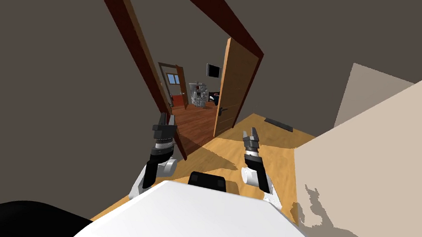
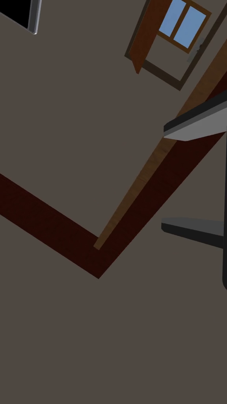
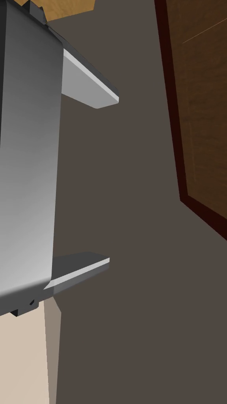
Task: Push the door open
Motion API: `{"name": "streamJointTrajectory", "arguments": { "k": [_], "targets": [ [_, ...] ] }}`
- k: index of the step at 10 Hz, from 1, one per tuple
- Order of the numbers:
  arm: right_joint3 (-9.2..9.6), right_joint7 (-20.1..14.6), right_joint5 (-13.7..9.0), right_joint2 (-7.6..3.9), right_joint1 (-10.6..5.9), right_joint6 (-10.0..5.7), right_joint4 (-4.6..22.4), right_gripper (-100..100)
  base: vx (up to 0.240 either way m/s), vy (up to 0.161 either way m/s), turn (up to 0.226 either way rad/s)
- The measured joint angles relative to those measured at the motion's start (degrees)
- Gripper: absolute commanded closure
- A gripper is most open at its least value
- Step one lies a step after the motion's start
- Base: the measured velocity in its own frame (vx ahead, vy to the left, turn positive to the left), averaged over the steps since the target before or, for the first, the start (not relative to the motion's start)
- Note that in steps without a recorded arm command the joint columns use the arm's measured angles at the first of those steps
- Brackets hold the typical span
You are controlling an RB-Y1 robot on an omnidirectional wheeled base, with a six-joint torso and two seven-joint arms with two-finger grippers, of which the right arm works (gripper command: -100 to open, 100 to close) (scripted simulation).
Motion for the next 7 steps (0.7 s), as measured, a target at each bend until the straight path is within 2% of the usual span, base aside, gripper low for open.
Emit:
{"name": "streamJointTrajectory", "arguments": {
  "k": [4,7],
  "targets": [
    [0.73,-2.03,1.05,-0.94,-3.27,-0.09,4.73,-100,0.098,-0.076,0.049],
    [1.57,-3.2,2.0,-1.17,-5.45,-1.08,8.93,-100,0.079,-0.072,0.055]
  ]
}}
